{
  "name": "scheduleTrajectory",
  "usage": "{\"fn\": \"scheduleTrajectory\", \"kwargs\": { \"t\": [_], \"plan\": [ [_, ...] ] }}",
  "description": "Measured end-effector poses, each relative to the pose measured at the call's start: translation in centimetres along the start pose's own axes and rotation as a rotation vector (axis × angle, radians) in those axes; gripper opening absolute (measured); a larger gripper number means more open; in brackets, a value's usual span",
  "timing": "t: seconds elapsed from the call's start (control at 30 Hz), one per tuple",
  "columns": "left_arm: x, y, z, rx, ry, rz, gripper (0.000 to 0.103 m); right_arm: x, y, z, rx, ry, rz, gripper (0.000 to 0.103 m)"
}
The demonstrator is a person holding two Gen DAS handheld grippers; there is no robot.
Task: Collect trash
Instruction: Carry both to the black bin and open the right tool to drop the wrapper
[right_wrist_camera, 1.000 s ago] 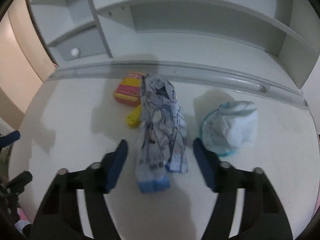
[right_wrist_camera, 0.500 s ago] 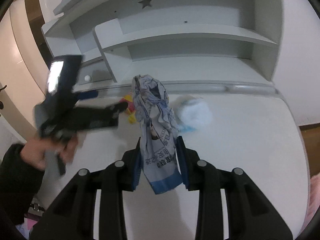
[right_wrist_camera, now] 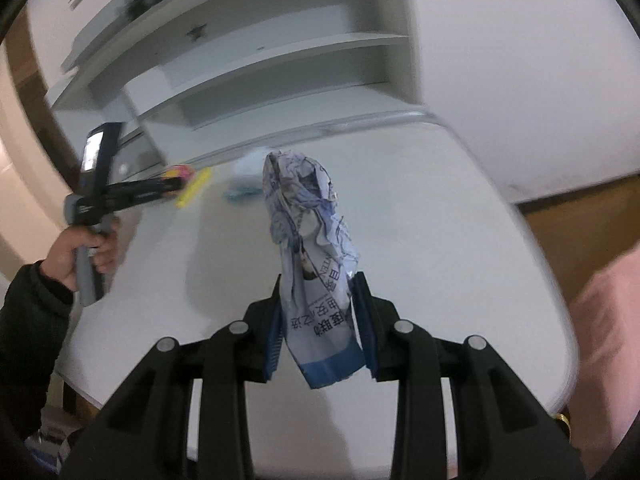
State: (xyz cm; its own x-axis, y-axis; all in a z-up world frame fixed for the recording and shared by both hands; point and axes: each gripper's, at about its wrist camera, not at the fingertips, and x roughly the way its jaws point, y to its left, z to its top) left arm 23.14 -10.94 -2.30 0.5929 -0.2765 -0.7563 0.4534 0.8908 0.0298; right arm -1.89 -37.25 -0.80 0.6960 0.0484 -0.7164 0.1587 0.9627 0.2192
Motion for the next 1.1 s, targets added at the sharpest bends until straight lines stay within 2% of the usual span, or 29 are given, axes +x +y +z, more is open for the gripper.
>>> {"fn": "scheduleTrajectory", "kwargs": {
  "t": [0.1, 0.27, 0.33, 0.43, 0.47, 0.53, 0.57, 0.67, 0.77, 0.87, 0.97, 1.1],
  "plan": [
    [-2.6, -5.0, 0.6, 0.06, -0.05, -0.045, 0.041, -2.7, -4.7, -2.4, 0.098, -0.03, -0.069, 0.032],
    [-7.9, -17.6, 1.0, 0.218, -0.158, -0.214, 0.041, -8.3, -13.3, -8.0, 0.281, -0.085, -0.229, 0.032],
    [-10.2, -23.3, 0.5, 0.298, -0.192, -0.307, 0.041, -10.5, -17.0, -10.9, 0.369, -0.102, -0.3, 0.032],
    [-12.9, -32.9, -1.9, 0.449, -0.215, -0.458, 0.041, -12.5, -21.5, -14.9, 0.487, -0.106, -0.377, 0.032],
    [-13.7, -37.2, -3.6, 0.514, -0.214, -0.52, 0.041, -13.1, -23.1, -16.7, 0.53, -0.103, -0.403, 0.032],
    [-14.4, -41.9, -6.1, 0.585, -0.195, -0.6, 0.041, -13.9, -25.8, -19.8, 0.61, -0.093, -0.442, 0.032],
    [-14.6, -45.5, -8.3, 0.64, -0.175, -0.659, 0.041, -14.2, -27.3, -21.7, 0.653, -0.082, -0.464, 0.032],
    [-13.7, -52.2, -13.6, 0.742, -0.126, -0.755, 0.041, -14.4, -31.0, -26.7, 0.755, -0.038, -0.528, 0.032],
    [-10.9, -57.2, -18.1, 0.802, -0.051, -0.805, 0.041, -14.1, -34.3, -31.4, 0.859, 0.004, -0.561, 0.032],
    [-7.5, -60.9, -22.5, 0.856, 0.034, -0.821, 0.041, -13.5, -37.0, -35.6, 0.946, 0.038, -0.576, 0.032],
    [-3.9, -63.7, -25.9, 0.894, 0.085, -0.795, 0.041, -12.9, -38.7, -39.1, 1.021, 0.055, -0.571, 0.032],
    [-0.6, -65.5, -28.0, 0.872, 0.152, -0.806, 0.041, -12.1, -40.0, -41.8, 1.053, 0.076, -0.558, 0.032]
  ]
}}
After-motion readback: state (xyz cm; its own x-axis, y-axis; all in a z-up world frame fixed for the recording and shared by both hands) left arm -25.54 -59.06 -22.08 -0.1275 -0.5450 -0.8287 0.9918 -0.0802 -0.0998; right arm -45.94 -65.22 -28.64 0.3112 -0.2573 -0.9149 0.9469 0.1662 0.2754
